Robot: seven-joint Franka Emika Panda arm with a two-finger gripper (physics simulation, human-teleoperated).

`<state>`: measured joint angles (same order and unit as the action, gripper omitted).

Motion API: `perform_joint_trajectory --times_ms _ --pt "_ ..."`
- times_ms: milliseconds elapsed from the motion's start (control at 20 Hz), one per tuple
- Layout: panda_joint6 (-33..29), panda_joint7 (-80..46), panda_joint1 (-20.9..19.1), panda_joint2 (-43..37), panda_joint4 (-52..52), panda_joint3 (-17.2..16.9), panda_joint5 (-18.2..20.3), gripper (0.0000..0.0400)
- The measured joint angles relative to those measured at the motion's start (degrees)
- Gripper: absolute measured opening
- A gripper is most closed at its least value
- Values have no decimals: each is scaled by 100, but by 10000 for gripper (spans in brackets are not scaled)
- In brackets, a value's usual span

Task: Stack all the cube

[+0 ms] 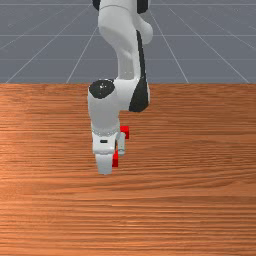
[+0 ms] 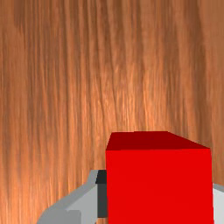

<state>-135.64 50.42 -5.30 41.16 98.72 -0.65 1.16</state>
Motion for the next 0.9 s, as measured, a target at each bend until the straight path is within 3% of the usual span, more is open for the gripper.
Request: perform_joint_trajectory --times_ms 200,400,500,700,900 --pt "-23 -307 149 -20 48 -7 33 195" --pt "592 -207 176 531 -999 31 -17 195" --pt "547 -133 123 607 -1115 95 55 195" --pt "239 -172 157 -78 126 30 -12 195" --pt "-543 -107 118 -1100 2015 14 -12 195"
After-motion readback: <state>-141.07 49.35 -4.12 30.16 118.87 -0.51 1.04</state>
